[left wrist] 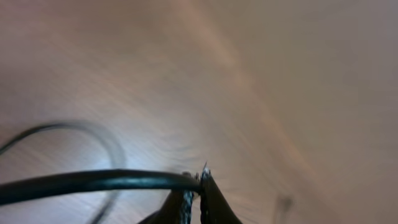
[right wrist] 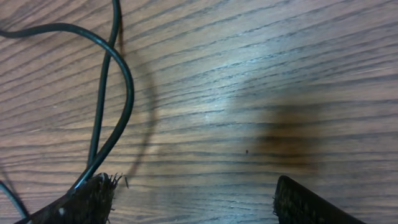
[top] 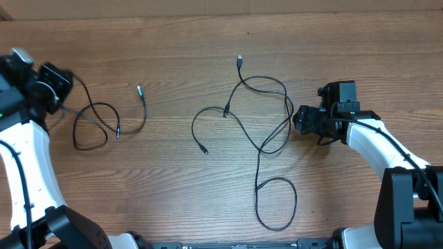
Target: Untangle cables
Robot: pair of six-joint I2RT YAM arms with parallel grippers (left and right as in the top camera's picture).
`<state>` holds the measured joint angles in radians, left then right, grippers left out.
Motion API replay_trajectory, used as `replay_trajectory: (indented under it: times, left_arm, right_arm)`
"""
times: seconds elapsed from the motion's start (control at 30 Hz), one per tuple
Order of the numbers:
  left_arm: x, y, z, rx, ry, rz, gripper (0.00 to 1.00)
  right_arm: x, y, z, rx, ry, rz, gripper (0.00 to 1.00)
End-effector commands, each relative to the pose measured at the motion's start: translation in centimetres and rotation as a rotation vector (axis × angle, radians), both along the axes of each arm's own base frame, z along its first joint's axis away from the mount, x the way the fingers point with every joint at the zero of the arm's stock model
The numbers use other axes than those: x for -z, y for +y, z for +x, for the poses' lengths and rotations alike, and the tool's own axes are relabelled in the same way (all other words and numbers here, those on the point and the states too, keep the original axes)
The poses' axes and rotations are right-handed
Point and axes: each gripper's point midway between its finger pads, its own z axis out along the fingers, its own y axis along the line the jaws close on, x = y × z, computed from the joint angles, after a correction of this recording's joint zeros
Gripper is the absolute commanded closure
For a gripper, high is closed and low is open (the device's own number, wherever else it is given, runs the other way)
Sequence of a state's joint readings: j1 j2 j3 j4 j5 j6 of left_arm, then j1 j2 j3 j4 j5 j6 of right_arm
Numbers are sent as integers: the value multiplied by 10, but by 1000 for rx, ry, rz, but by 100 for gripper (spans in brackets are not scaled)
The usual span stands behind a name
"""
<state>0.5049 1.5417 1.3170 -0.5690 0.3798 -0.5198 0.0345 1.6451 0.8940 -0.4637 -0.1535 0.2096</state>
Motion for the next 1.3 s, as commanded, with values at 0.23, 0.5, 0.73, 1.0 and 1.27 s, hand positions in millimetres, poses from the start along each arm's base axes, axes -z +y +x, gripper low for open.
replay_trajectory:
  times: [0.23,0.5,0.73,1.0,1.27]
  left_arm:
    - [53,41,-88,-490,453,114,96]
    - [95,41,-101,-596,578,44,89]
    - [149,27,-99,-549,723,-53,94]
    - [177,25,-105,-540,813,-67,57]
    - [176,36,-108,-472,835,40,17]
  right_arm:
    - [0,6,0,-12,4,25,19]
    - [2,7,-4,-13,21,28,18]
    - [3,7,-7,-15,36,30,18]
    - [4,7,-9,-14,44,29,18]
    - [4,7,-9,-14,44,29,18]
